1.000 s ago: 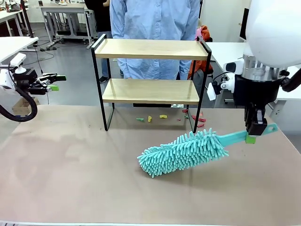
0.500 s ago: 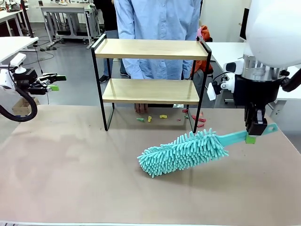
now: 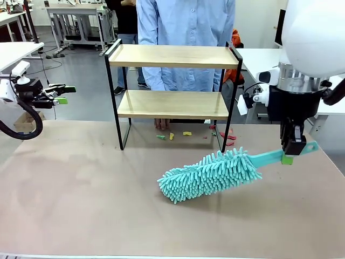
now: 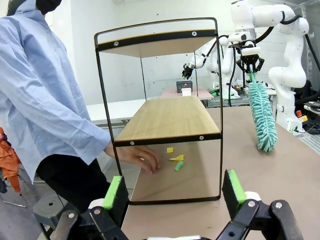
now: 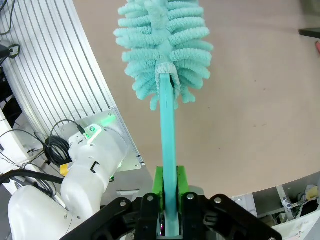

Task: Clean the shelf.
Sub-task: Clean the specific section of the Shelf indicated by the human with the Duster.

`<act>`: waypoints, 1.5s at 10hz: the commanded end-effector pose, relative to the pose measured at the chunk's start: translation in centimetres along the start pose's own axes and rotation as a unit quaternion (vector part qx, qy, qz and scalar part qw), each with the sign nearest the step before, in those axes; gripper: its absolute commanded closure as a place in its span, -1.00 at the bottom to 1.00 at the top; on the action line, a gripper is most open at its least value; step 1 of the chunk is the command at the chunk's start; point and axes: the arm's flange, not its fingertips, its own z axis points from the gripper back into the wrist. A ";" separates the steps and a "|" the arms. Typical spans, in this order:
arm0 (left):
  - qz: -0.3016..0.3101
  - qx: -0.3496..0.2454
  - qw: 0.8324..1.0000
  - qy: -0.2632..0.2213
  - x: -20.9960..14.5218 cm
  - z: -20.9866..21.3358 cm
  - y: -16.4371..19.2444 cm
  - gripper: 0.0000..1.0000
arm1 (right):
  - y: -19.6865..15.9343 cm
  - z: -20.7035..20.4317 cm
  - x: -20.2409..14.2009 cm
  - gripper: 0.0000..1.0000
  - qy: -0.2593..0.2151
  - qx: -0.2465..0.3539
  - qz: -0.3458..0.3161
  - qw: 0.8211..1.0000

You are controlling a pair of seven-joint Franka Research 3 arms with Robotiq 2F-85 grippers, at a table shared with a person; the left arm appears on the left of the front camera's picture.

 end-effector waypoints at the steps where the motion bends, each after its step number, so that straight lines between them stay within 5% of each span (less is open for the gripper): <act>1: -0.007 0.003 1.000 -0.001 0.4 -0.2 -0.2 -1.00 | 0.1 0.5 0.3 0.74 -0.004 -0.007 -0.005 1.000; 6: -0.007 0.003 1.000 -0.001 0.4 -0.2 -0.2 -1.00 | 0.0 0.0 0.0 0.74 0.000 0.000 0.000 1.000; 11: -0.007 0.003 1.000 -0.001 0.4 -0.2 -0.2 -1.00 | 4.8 1.2 8.7 0.74 -0.076 -0.039 -0.122 0.989; 15: -0.007 0.003 1.000 -0.001 0.4 -0.2 -0.2 -1.00 | 5.9 -0.3 16.2 0.74 -0.133 -0.067 -0.300 0.942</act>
